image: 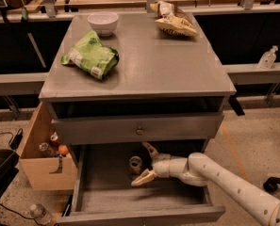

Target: Pick orange can from middle drawer and place on counter

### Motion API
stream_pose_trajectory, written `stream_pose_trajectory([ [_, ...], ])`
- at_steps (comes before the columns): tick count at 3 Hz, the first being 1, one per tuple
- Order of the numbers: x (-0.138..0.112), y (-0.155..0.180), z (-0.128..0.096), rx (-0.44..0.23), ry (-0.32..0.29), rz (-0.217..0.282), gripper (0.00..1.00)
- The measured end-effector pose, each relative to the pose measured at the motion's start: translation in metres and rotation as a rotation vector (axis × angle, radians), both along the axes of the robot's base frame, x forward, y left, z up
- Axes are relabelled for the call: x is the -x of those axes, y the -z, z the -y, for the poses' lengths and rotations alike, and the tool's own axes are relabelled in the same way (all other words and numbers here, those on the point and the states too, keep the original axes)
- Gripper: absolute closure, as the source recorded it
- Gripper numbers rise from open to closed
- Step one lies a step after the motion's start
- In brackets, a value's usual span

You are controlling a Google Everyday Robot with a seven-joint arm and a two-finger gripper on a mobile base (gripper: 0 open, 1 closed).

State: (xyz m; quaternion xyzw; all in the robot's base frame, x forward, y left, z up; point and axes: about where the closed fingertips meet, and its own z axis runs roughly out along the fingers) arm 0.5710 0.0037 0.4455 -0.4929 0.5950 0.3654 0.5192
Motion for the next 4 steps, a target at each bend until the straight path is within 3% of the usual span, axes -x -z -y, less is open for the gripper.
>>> stream_pose_trajectory([
  [1, 0.004, 0.013, -0.005, 0.035, -0.002, -0.038, 0.16],
  [2, 0.005, 0.023, -0.006, 0.058, 0.013, -0.069, 0.39],
  [4, 0.006, 0.024, -0.011, 0.055, 0.007, -0.071, 0.87],
])
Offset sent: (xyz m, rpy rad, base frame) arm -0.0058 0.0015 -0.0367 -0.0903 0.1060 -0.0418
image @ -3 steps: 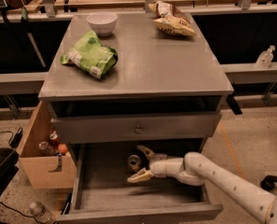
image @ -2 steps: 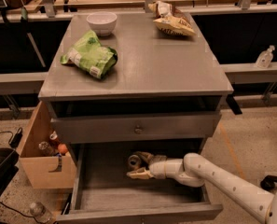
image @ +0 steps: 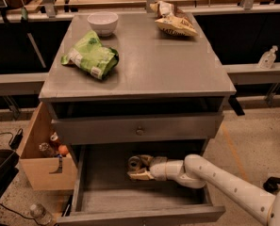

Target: Pick orange can from middle drawer and place on counter

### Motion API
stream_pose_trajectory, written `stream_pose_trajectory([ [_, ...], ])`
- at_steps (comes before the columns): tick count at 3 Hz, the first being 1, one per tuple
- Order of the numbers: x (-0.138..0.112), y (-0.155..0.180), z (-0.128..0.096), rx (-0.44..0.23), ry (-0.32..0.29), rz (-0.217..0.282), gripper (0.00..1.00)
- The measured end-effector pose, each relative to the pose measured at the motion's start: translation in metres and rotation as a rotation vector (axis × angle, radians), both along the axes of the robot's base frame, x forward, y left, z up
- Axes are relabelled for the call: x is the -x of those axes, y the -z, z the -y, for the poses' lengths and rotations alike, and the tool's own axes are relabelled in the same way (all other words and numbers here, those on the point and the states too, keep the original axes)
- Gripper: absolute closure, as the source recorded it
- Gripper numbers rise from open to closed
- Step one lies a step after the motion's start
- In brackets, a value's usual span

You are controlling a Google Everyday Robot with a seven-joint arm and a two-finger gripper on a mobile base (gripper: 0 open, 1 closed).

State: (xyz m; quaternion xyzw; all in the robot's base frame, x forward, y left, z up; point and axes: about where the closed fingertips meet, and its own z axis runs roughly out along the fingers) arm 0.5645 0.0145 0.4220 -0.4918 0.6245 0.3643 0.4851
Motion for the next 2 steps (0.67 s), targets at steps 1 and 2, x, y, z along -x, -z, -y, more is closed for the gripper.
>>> stream_pose_trajectory([
  [1, 0.0006, 0.0, -0.002, -0.002, -0.003, -0.001, 1.0],
  [2, 0.0102, -0.0042, 0.0076, -0.058, 0.009, -0.039, 1.0],
])
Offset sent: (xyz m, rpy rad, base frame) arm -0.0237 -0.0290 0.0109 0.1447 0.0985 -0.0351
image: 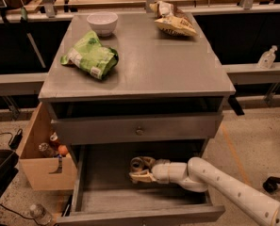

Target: Pick orange can from middle drawer and place on counter

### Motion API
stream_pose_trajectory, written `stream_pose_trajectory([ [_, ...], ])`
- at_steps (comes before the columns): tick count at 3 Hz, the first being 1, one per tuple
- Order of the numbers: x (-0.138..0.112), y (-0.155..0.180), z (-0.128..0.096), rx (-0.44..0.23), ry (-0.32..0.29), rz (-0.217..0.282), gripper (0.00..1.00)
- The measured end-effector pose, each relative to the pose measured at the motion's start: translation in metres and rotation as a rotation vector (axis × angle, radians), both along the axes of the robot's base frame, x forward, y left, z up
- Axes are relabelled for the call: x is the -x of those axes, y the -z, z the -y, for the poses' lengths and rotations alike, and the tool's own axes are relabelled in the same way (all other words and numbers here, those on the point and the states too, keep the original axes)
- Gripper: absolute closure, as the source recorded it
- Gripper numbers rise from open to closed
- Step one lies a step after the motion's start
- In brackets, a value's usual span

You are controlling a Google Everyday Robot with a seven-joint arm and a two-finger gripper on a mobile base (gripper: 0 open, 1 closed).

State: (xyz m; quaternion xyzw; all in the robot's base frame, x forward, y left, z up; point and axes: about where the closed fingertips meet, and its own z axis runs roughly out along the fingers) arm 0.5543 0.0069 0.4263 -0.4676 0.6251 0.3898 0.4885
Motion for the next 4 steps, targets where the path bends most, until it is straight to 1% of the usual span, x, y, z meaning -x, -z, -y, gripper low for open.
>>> stream_pose_trajectory([
  [1, 0.01, -0.034, 0.021, -0.051, 0.071, 0.0, 1.0],
  [2, 0.033, -0.082, 0.066, -0.067, 0.2, -0.001, 1.0],
  [3, 0.057, -0.142, 0.116, -0.024, 0.35, -0.01, 1.0],
  [4, 0.068, -0.217, 0.173, 0.038, 0.516, -0.011, 1.0],
])
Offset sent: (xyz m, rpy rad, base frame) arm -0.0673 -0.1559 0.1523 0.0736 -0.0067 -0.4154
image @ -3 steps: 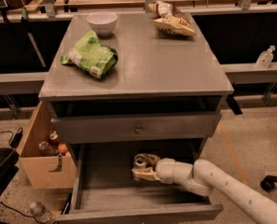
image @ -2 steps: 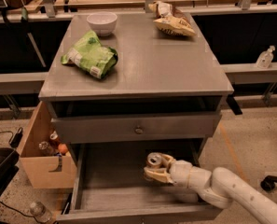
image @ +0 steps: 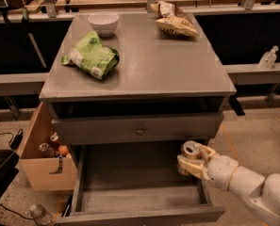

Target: Pick orange can from middle drawer and place on counter

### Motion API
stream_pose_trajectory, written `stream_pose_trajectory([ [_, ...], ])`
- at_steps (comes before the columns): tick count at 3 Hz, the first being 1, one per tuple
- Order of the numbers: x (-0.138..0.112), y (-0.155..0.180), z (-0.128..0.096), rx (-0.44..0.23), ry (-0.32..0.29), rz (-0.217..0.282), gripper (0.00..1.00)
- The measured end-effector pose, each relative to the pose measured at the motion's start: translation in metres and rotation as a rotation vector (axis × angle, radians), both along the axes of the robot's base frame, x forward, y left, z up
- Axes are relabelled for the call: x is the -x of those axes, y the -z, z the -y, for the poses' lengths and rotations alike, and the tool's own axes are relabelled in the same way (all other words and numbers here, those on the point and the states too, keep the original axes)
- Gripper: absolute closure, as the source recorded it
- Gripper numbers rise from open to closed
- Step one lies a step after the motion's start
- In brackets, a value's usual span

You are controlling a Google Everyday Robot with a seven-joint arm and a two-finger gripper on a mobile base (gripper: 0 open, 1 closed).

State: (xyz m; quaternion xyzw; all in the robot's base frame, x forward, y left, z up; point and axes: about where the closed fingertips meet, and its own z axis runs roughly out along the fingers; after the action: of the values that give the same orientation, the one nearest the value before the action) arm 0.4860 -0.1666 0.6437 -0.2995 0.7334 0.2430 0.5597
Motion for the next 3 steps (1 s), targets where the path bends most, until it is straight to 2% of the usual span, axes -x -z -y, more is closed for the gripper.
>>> stream_pose_trajectory([
  [1, -0.013, -0.047, 0.022, 0.045, 0.076, -0.018, 1.0],
  [2, -0.024, -0.109, 0.031, 0.07, 0.129, 0.003, 1.0],
  [3, -0.029, -0.114, 0.031, 0.075, 0.129, 0.005, 1.0],
])
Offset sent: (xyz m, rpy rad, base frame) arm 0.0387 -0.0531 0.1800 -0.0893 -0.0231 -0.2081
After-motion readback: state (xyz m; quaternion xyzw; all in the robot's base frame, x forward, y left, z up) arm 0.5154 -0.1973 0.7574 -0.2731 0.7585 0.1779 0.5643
